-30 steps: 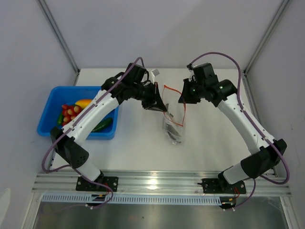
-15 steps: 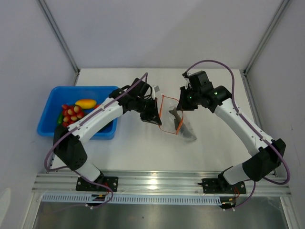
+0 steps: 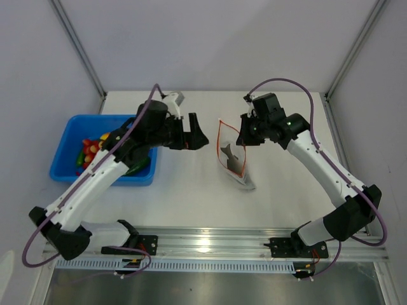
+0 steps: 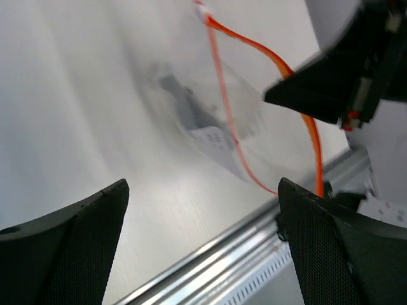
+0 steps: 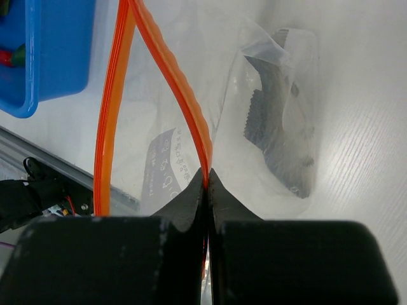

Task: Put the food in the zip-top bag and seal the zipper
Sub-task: Adjust the zipper food storage bag at the center of the board, then pick up the fake fruit from the bin.

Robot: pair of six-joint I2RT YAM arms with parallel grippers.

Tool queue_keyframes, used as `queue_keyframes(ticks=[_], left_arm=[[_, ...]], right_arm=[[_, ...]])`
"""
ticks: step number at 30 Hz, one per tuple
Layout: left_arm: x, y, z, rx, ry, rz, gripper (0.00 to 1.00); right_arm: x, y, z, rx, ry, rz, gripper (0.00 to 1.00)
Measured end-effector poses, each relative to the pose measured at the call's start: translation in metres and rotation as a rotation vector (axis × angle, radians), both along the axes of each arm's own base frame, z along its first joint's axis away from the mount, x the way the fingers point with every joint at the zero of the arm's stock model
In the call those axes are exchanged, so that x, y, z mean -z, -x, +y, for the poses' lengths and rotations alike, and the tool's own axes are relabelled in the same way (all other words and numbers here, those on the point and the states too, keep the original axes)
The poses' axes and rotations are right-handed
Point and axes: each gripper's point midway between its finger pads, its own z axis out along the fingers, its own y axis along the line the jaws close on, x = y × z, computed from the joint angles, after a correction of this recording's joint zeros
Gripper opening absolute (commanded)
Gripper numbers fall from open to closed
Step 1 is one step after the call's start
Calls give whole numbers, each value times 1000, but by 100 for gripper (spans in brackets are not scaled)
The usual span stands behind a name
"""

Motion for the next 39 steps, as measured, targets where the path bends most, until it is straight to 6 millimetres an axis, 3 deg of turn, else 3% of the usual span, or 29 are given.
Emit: queue_keyframes(ticks=[4, 7, 10, 14, 18, 23, 26, 27, 28, 32, 39], left_arm=[[-11, -18, 65, -281, -51, -66, 99], [4, -35, 129, -538, -87, -44, 100], [47, -40, 194, -788, -137, 26, 99], [109, -32, 249, -998, -190, 131, 99], [131, -35, 288, -1178, -183, 186, 93], [149, -54, 310, -1301, -202, 230, 86], [168, -59, 321, -1363, -215, 287, 73], [173, -60, 326, -1383, -217, 304, 61], [179, -61, 330, -1404, -216, 321, 58], [194, -67, 347, -1461, -224, 374, 60], [200, -90, 358, -1506, -230, 392, 71]], right_arm=[[4, -3, 0, -4, -5, 11, 0], [14, -5, 1, -8, -7, 36, 0], [26, -2, 1, -12, -5, 70, 0], [42, 7, 2, -29, -11, 119, 0], [54, 16, 1, -44, -6, 161, 0], [55, 16, -1, -46, -10, 166, 0], [55, 14, -3, -44, -14, 167, 0], [55, 15, -3, -43, -17, 168, 0], [55, 15, -4, -42, -18, 169, 0], [62, 21, -6, -45, -17, 187, 0], [69, 21, -12, -33, -16, 206, 0]])
